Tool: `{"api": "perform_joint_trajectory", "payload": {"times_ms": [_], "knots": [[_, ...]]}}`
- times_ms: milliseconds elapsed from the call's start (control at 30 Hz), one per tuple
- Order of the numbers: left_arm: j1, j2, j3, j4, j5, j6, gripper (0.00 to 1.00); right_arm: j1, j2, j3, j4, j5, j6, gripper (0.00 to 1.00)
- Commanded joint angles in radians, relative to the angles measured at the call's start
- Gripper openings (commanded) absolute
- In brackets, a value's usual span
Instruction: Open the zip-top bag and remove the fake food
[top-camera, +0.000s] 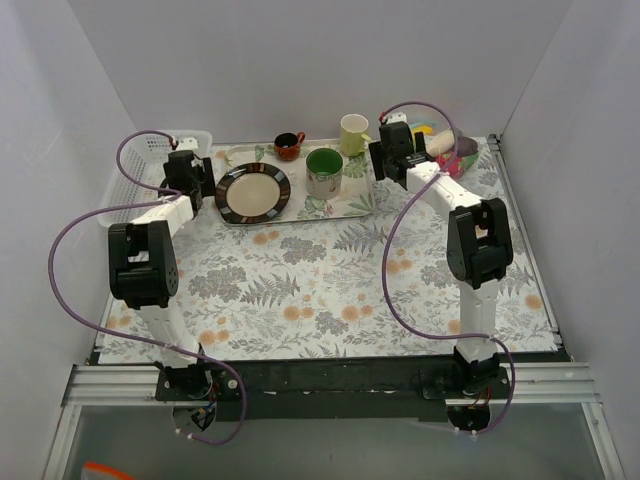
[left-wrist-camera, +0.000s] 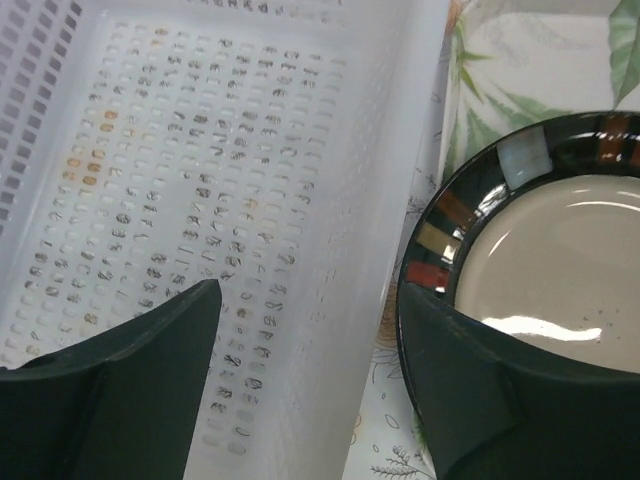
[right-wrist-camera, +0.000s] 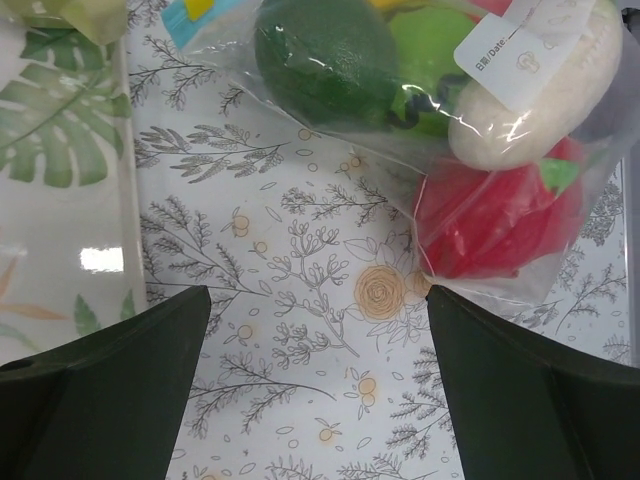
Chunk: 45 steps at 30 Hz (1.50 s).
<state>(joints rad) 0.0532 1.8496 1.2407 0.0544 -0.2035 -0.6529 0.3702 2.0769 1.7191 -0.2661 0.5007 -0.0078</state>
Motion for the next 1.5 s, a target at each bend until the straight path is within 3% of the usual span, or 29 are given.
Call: {"api": "perform_joint_trajectory", "payload": {"times_ms": [0, 67, 133, 267, 567, 767, 1033, 1133, 1300, 1467], "knots": [[0.017, 0.011, -0.035, 0.051, -0.027, 0.042, 0.56, 0.001, 0.044, 0.053, 0.056, 0.099, -0.057, 0.98], [0.017, 0.022, -0.041, 0.061, -0.036, 0.044, 0.47, 0.003, 0.067, 0.072, 0.062, 0.147, -0.061, 0.98], [0.02, 0.03, -0.044, 0.067, -0.039, 0.045, 0.3, 0.001, 0.104, 0.089, 0.062, 0.191, -0.06, 0.98], [0.031, 0.036, -0.041, 0.027, 0.019, 0.039, 0.19, -0.001, 0.16, 0.135, 0.068, 0.265, -0.049, 0.97], [0.028, -0.096, -0.096, -0.162, 0.202, -0.019, 0.13, -0.056, 0.247, 0.252, 0.062, 0.338, 0.023, 0.92], [0.01, -0.208, -0.104, -0.361, 0.492, -0.021, 0.08, -0.097, 0.259, 0.283, 0.025, 0.319, 0.094, 0.91], [-0.102, -0.335, -0.087, -0.66, 0.697, 0.197, 0.02, -0.116, 0.229, 0.238, 0.021, 0.254, 0.117, 0.88], [-0.122, -0.43, -0.099, -0.734, 0.722, 0.315, 0.02, -0.117, 0.216, 0.215, 0.013, 0.245, 0.127, 0.82], [-0.13, -0.501, -0.057, -0.844, 0.69, 0.374, 0.01, -0.117, 0.164, 0.148, 0.018, 0.22, 0.143, 0.59], [-0.131, -0.572, -0.109, -0.817, 0.541, 0.357, 0.01, -0.114, 0.091, 0.083, 0.037, 0.19, 0.144, 0.56]]}}
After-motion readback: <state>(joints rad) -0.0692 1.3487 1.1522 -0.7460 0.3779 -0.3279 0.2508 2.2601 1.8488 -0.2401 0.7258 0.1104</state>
